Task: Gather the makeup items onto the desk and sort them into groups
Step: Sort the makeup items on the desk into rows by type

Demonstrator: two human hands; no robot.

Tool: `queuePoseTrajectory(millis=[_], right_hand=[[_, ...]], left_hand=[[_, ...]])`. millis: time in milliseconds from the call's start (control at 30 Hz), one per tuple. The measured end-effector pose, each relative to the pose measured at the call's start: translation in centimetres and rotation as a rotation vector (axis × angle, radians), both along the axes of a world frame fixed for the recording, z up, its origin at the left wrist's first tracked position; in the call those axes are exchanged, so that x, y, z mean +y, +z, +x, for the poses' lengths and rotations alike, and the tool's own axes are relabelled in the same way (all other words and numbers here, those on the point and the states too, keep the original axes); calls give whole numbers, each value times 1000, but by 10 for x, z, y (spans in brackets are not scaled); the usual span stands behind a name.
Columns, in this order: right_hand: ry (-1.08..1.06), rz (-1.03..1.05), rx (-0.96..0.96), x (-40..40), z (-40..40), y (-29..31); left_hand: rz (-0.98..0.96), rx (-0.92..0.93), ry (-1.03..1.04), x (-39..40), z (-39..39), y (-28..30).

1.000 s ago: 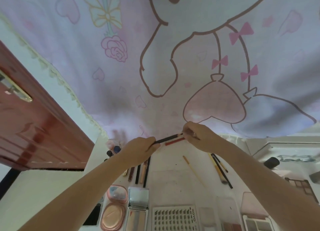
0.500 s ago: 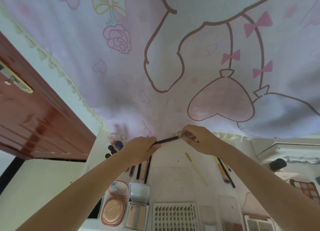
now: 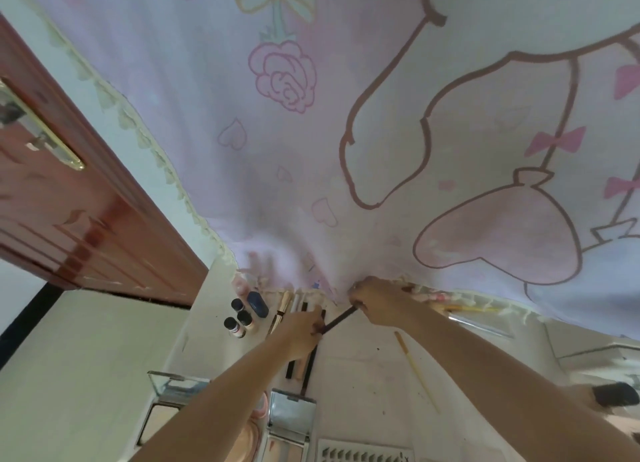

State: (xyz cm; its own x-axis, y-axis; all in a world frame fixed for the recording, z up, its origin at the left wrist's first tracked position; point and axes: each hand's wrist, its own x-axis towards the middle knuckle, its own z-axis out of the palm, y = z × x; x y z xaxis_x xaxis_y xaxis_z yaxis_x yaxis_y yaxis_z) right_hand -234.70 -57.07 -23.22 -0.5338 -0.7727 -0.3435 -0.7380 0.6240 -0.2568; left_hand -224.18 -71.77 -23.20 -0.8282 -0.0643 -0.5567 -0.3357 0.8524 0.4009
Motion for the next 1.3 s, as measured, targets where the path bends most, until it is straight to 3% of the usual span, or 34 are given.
queuePoseTrajectory(millis=[333, 600, 900, 1033, 1300], right_hand=[[148, -32, 69, -32, -13, -53], [134, -101, 121, -35, 0, -71], [-19, -217, 15, -7, 11, -66], [-179, -309, 44, 36, 15, -64], [-350, 5, 165, 59, -11, -62]], left_hand=[[0, -58, 125, 9, -6, -44], [-155, -46, 164, 17, -2, -49], [-253, 11, 98, 21, 2, -51], [-269, 134, -7, 27, -2, -47], [-237, 163, -336, 52, -10, -54]])
